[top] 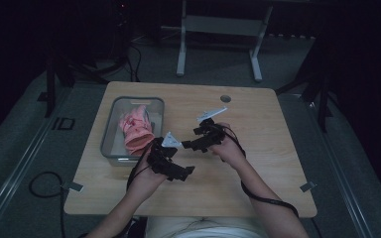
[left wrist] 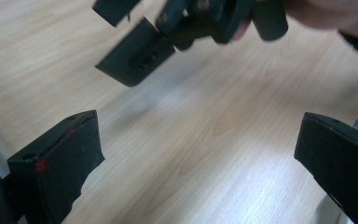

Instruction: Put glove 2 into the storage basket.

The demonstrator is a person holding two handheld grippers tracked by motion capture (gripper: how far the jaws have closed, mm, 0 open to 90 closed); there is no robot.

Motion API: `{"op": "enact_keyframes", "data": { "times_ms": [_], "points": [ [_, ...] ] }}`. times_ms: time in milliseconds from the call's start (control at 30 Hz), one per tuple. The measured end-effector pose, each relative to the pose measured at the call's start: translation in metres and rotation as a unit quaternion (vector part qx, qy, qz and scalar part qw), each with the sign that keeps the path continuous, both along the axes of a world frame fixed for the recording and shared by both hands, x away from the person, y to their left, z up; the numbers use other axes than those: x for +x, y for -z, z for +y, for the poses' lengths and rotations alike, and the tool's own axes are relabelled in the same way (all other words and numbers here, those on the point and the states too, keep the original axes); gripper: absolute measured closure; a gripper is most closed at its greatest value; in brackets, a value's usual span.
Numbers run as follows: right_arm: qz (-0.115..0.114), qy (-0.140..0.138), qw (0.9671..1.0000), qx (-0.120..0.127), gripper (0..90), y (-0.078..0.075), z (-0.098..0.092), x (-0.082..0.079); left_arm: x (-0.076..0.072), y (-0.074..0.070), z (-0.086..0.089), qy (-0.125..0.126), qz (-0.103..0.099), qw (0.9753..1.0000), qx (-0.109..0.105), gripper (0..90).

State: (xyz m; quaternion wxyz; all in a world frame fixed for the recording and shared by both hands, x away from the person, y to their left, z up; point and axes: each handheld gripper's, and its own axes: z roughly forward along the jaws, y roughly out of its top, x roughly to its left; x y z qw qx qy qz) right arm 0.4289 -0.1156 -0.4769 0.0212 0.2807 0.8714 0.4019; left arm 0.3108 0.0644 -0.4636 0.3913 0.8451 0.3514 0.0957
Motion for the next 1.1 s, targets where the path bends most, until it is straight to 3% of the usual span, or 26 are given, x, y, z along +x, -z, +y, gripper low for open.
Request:
{"op": "enact_keyframes", "data": {
  "times_ms": [167,533,900,1100],
  "points": [
    [0.001,-0.001,1.0000,-0.004,17.4,0.008,-0.006,-0.004,-0.003,0.011,-0.006,0.010,-0.001,0.9999,0.003,0.4],
    [-0.011,-0.006,0.9999,-0.009,16.9,0.028,-0.020,-0.012,-0.010,0.036,-0.008,0.024,-0.006,0.9992,-0.031,0.4],
    [-0.007,0.004,0.9998,-0.017,15.7,0.051,-0.038,-0.023,-0.022,0.069,-0.019,0.035,-0.014,0.9993,0.005,0.4],
    [-0.005,0.002,0.9998,-0.020,15.7,0.060,-0.044,-0.030,-0.023,0.082,-0.019,0.030,-0.012,0.9995,0.008,0.4]
  ]
}}
